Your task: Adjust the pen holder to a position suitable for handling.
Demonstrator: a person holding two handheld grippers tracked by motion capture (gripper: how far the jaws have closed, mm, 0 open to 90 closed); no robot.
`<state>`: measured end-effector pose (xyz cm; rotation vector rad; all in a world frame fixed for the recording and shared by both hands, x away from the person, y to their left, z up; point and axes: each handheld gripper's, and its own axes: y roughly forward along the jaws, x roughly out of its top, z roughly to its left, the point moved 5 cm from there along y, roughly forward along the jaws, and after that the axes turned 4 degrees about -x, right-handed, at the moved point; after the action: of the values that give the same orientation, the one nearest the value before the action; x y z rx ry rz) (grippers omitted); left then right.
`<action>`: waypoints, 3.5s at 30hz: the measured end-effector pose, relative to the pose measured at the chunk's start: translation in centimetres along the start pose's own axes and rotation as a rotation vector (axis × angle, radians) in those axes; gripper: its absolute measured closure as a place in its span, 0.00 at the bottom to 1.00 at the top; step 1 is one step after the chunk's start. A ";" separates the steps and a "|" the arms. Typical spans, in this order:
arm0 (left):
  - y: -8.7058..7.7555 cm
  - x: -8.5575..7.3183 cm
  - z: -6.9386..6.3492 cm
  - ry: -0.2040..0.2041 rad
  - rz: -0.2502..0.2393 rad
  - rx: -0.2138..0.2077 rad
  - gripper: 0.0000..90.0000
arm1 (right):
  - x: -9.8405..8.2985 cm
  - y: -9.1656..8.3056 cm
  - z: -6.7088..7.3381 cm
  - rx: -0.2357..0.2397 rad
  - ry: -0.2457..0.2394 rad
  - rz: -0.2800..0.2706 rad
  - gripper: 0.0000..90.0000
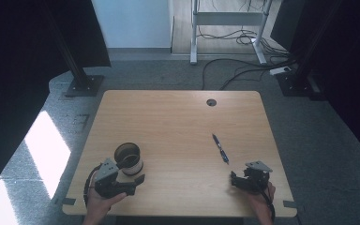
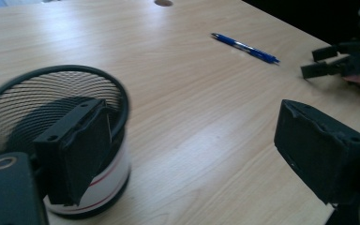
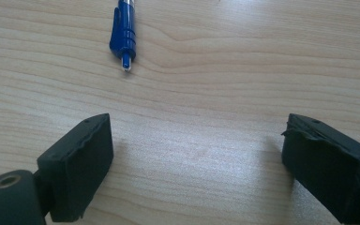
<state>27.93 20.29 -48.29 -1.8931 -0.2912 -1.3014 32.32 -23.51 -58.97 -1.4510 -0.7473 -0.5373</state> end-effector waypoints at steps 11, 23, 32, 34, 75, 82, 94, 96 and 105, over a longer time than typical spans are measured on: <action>-0.5 -0.7 2.4 -0.052 0.024 0.040 0.05 | 0.0 0.0 0.0 0.000 0.000 0.000 0.09; 0.2 -1.5 3.2 -0.070 0.048 0.045 0.03 | 0.0 0.0 0.0 -0.001 0.000 0.000 0.10; 0.5 -2.2 4.3 -0.083 0.060 0.076 0.02 | 0.0 0.0 0.0 -0.001 0.000 -0.001 0.10; 0.6 -2.4 4.6 -0.088 0.062 0.086 0.02 | 0.0 0.0 0.0 -0.002 0.002 0.000 0.10; 5.6 -2.5 7.8 -0.035 0.073 0.203 0.11 | 0.0 0.0 0.0 -0.004 0.004 0.000 0.10; 5.2 -2.7 7.5 -0.031 0.064 0.218 0.11 | 0.1 0.0 0.0 -0.004 0.005 0.001 0.10; 4.0 -2.5 7.0 -0.034 0.031 0.215 0.11 | 0.0 0.0 0.0 -0.004 0.006 0.000 0.10; 3.8 -2.5 7.0 -0.037 0.027 0.218 0.11 | 0.0 0.0 -0.1 -0.006 0.007 -0.002 0.11; 2.9 -2.1 6.1 -0.053 -0.001 0.226 0.11 | 0.0 0.0 -0.1 -0.008 0.009 -0.002 0.11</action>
<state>32.83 23.31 -52.39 -1.7372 -0.4475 -1.1683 32.36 -23.57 -58.95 -1.4540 -0.7403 -0.5486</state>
